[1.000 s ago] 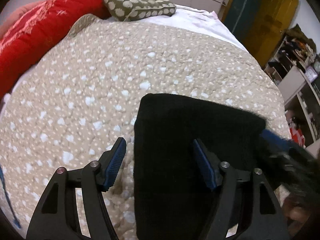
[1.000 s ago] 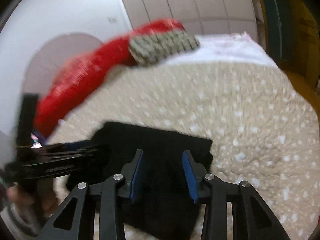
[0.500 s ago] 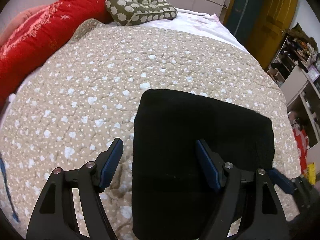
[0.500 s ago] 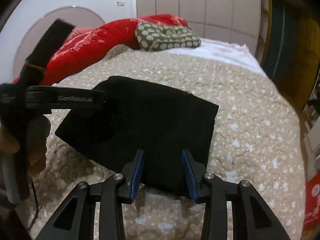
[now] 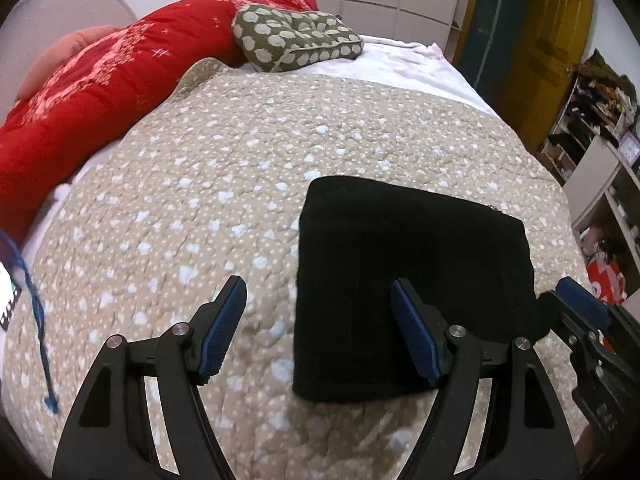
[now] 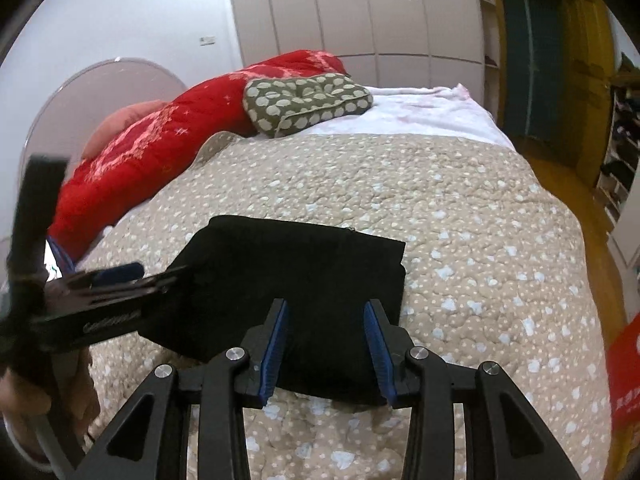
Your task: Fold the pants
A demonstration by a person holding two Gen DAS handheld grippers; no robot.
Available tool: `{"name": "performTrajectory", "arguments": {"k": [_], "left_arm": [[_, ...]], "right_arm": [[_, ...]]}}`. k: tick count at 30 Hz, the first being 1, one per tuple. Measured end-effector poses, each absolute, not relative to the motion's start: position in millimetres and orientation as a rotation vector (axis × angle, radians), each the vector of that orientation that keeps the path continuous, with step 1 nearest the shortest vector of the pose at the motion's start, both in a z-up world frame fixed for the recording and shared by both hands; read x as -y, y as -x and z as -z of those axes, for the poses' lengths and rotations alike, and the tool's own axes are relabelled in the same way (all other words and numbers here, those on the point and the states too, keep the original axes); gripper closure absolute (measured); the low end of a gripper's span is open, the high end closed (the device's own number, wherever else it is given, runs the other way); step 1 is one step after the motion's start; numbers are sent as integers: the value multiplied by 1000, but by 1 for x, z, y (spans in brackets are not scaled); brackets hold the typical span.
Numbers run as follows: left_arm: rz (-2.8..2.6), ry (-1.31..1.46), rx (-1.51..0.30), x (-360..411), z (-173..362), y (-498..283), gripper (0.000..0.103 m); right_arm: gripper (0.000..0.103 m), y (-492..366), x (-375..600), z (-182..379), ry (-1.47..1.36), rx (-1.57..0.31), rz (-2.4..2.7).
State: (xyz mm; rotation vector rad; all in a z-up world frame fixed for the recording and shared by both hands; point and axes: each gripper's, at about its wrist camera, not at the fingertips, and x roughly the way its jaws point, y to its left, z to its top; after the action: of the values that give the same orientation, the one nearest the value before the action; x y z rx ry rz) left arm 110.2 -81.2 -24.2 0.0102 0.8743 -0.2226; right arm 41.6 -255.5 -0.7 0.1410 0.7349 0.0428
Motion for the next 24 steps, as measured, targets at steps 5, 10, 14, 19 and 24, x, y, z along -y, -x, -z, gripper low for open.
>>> {"name": "performTrajectory", "arguments": {"k": [5,10,14,19,24], "left_arm": [[204,-3,-841,72,21,-93,28],[192,1,-830,68,17,-79,28],[187,-6,-811,67,15,-67,28],[195,-11,-797,68,11,-54,28],[196,-12,-781,69,7,-43,28]], "right_arm": [[64,-36,253,1,-153,-737,-42],[64,-27,248,-1,-159,-733,-46],[62,-17,246,-3,-162,-730,-46],[62,-8,249,-1,-170,-741,-48],[61,1,250,-1,-173,-740,-49]]}}
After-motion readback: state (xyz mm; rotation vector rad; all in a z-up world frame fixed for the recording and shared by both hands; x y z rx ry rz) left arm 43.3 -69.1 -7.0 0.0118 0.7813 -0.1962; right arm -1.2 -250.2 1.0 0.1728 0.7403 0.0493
